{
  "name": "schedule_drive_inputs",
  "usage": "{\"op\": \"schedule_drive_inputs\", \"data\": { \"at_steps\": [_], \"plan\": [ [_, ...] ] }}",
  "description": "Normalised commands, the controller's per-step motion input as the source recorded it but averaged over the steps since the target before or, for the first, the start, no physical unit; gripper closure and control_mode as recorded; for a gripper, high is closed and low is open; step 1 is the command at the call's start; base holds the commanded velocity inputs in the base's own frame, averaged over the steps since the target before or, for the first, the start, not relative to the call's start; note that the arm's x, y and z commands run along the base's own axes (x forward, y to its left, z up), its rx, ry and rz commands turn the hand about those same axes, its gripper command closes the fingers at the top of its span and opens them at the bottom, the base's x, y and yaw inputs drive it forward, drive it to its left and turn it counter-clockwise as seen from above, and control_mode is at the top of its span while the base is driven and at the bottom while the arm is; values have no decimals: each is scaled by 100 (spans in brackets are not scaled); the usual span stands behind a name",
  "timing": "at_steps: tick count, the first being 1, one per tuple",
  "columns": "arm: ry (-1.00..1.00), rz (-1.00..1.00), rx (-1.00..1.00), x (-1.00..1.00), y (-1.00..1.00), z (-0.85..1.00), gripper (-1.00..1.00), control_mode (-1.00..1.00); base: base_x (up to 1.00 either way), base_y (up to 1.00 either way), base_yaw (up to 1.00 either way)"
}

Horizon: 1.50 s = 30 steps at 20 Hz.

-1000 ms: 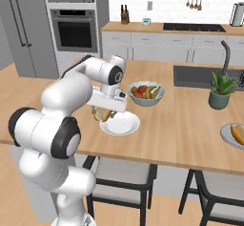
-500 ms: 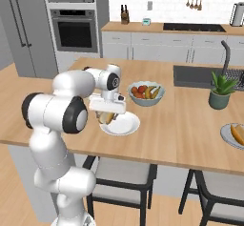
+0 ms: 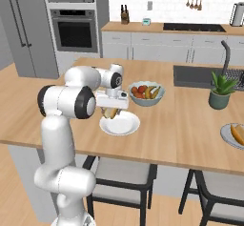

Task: Place one bun and one sausage from the bowl on each plate.

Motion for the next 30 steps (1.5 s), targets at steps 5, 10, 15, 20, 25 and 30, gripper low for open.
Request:
{"op": "schedule_drive_inputs", "data": {
  "at_steps": [5, 10, 15, 20, 25, 30],
  "plan": [
    [0, 0, 0, 4, -13, -75, 100, -100, 0, 0, 0],
    [0, 0, 0, -3, -12, -26, 100, -100, 0, 0, 0],
    [-1, 0, 0, 0, 0, -7, 100, -100, 0, 0, 0],
    [-6, 0, 0, -36, 3, 14, 100, -100, 0, 0, 0],
    [-8, 0, 0, -39, 14, 7, 100, -100, 0, 0, 0],
    [0, 0, 0, 20, 21, -44, -100, -100, 0, 0, 0]
  ]
}}
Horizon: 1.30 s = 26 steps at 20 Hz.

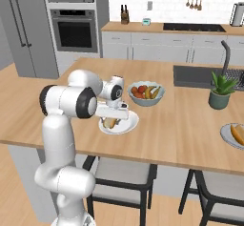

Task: Place one bun and one sausage from the bowl on each plate.

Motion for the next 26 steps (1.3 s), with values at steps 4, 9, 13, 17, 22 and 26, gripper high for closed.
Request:
{"op": "schedule_drive_inputs", "data": {
  "at_steps": [4, 9, 13, 17, 22, 26],
  "plan": [
    [1, 0, 0, 18, 0, -2, -100, -100, 0, 0, 0],
    [1, 0, 0, 3, -20, 34, -100, -100, 0, 0, 0],
    [1, 0, 0, 0, -2, 34, -100, -100, 0, 0, 0],
    [-3, 0, 0, -32, 0, 81, -100, -100, 0, 0, 0],
    [-13, 0, 1, -93, 3, 92, -100, -100, 0, 0, 0],
    [-14, 0, 2, -100, 22, 51, -100, -100, 0, 0, 0]
  ]
}}
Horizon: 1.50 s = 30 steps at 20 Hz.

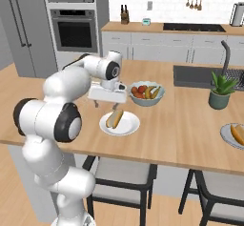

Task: Place one bun and one sausage from the bowl on each plate.

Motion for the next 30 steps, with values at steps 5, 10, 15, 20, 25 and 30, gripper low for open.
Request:
{"op": "schedule_drive_inputs", "data": {
  "at_steps": [5, 10, 15, 20, 25, 30],
  "plan": [
    [-13, 0, 2, -100, 33, 16, -100, -100, 0, 0, 0],
    [-12, 0, 0, -100, 25, 29, -100, -100, 0, 0, 0],
    [-18, -1, 0, -80, 11, 81, -100, -100, 0, 0, 0],
    [-31, 0, 3, -83, 0, 25, -100, -100, 0, 0, 0],
    [0, 1, 0, 0, 0, 0, -100, -100, 0, 0, 0],
    [0, 0, 0, 0, 0, 0, -100, 100, -17, -8, -1]
  ]
}}
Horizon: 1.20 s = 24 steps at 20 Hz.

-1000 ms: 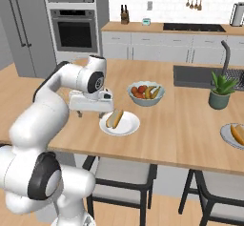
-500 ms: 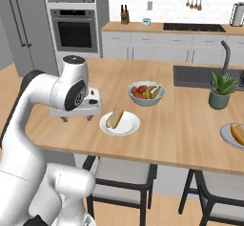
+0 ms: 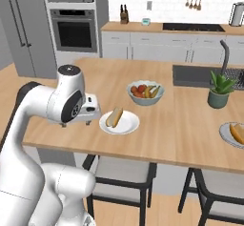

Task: Place one bun and one sausage from the bowl on each plate.

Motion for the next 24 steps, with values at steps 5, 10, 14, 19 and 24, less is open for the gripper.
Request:
{"op": "schedule_drive_inputs", "data": {
  "at_steps": [5, 10, 14, 19, 24],
  "plan": [
    [0, 0, 0, 0, 0, 0, -100, 100, -85, -73, -17],
    [0, 0, 0, 0, 0, 0, -100, 100, -1, -100, -25],
    [0, 0, 0, 0, 0, 0, -100, 100, 20, -100, -2],
    [0, 0, 0, 0, 0, 0, -100, 100, 24, -100, 0],
    [0, 0, 0, 0, 0, 0, -100, 100, 2, -100, 0]
  ]
}}
